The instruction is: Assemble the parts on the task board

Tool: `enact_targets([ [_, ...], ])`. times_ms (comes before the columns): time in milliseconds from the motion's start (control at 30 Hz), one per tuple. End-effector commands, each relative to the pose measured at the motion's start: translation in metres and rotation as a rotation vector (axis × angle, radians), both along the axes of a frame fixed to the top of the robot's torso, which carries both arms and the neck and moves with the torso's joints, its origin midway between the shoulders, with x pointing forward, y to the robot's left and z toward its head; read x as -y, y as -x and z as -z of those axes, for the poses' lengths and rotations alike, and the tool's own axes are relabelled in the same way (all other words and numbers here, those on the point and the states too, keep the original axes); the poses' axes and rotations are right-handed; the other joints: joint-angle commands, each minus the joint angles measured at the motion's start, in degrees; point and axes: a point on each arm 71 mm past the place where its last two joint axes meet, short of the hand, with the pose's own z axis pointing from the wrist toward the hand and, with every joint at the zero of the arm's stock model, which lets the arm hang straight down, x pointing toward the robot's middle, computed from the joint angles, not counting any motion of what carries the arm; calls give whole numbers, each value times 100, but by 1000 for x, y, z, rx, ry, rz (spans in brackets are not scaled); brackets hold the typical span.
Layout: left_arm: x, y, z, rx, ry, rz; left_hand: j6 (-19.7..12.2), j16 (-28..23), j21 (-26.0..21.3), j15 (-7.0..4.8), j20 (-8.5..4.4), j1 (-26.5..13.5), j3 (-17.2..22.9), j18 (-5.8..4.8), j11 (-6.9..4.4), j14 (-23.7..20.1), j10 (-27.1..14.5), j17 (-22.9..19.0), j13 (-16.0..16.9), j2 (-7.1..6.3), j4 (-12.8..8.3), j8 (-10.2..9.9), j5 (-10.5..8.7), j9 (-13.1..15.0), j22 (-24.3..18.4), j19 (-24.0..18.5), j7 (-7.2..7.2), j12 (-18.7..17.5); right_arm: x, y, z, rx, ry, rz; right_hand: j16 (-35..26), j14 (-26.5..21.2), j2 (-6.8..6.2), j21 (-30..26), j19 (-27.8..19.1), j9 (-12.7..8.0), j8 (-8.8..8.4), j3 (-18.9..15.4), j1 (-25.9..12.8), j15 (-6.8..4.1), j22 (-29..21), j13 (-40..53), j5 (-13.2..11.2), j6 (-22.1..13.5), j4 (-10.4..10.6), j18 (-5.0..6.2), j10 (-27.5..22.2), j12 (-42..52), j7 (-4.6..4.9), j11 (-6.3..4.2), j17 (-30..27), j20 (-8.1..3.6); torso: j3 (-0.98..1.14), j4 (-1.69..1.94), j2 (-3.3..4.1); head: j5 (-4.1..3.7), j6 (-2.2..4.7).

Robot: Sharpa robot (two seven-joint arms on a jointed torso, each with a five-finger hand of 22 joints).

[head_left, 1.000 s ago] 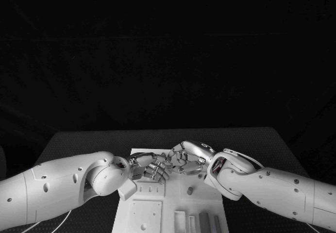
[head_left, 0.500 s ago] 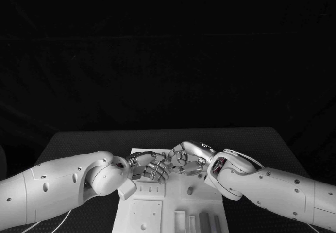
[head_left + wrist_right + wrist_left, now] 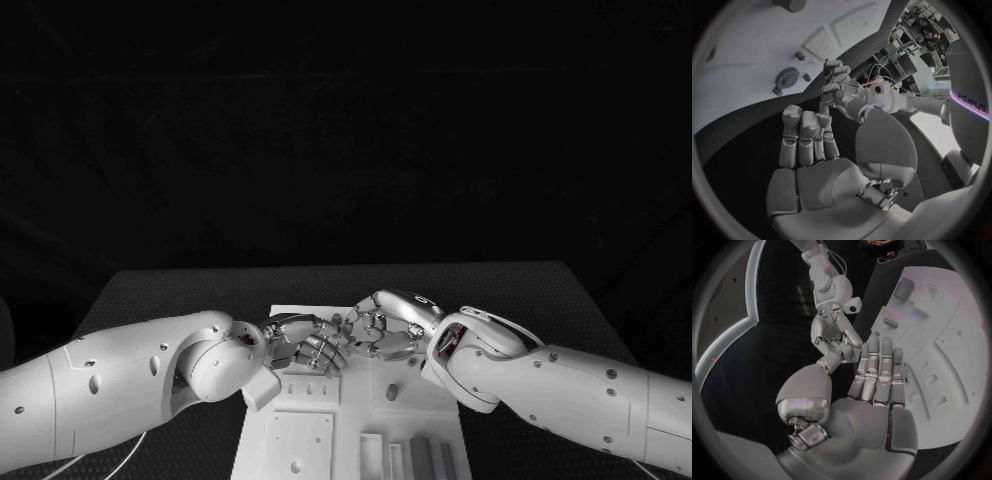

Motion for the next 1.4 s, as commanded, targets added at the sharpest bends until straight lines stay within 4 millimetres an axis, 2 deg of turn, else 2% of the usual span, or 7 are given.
enact_targets([
  [33,2,0,-2,7,17,0,23,35,12,-33,-27,50,0,-88,-19,-7,19,-7,-9,-8,51,40,-64,-8,58,-20,-19,24,-2,2,2,-11,5,-17,0,-4,60,27,-9,32,39,6,15,-50,71,-4,20,186,-21,168,-33,-8,145,-5,-8,-37,2,1,0,4,-1],
  [233,1,0,-2,6,16,0,67,70,9,-45,-38,51,-31,-99,-39,7,52,-26,-33,-25,169,45,-262,-41,44,-21,-36,40,-1,2,2,-12,5,-16,0,-5,62,27,-9,32,39,5,12,-50,71,-4,20,185,-25,168,-33,-8,145,-4,-8,-36,2,0,0,12,-9],
  [333,1,0,-2,6,15,-2,74,90,6,-50,-48,26,-60,-104,-37,-1,54,-49,-65,-88,280,26,-493,-82,33,-24,-32,34,-1,2,2,-13,5,-17,-1,-5,63,27,-10,33,38,4,11,-50,71,-4,20,185,-26,168,-34,-8,145,-4,-8,-36,2,1,0,12,-8],
  [633,1,0,-2,5,17,-1,92,110,-2,-49,-48,-111,-110,-107,-37,-8,63,-81,-102,-168,485,6,-597,-130,17,-27,-26,30,-1,2,2,-13,6,-16,-1,-5,68,27,-11,33,37,3,10,-50,72,-4,22,185,-32,168,-34,-8,145,-4,-8,-36,-1,0,1,9,-18],
  [867,1,-1,-2,8,19,-1,143,150,1,-57,-53,-23,-50,-109,-61,9,95,-93,-120,19,424,12,-394,-156,20,-45,-49,45,-2,2,3,-14,5,-18,-1,-5,69,27,-12,34,37,3,9,-50,72,-4,22,185,-36,168,-35,-8,146,-4,-8,-36,-2,3,1,5,-26],
  [1067,1,-1,-2,8,19,1,204,179,14,-65,-61,90,-16,-116,-78,21,132,-104,-137,100,298,-44,-385,-202,27,-48,-66,53,-1,2,3,-14,6,-18,-1,-5,71,27,-12,34,36,2,7,-49,72,-4,22,185,-39,168,-35,-8,146,-4,-8,-36,-1,0,-1,4,-37],
  [1400,0,-1,-2,15,15,-7,369,243,31,-92,-83,445,56,-130,-123,61,240,-136,-187,233,142,-108,-603,-252,16,-21,-124,53,-2,2,3,-15,6,-20,-2,-6,70,27,-14,35,34,-1,2,-49,72,-4,22,185,-44,168,-36,-8,147,-3,-8,-35,-3,2,-2,7,-46],
])
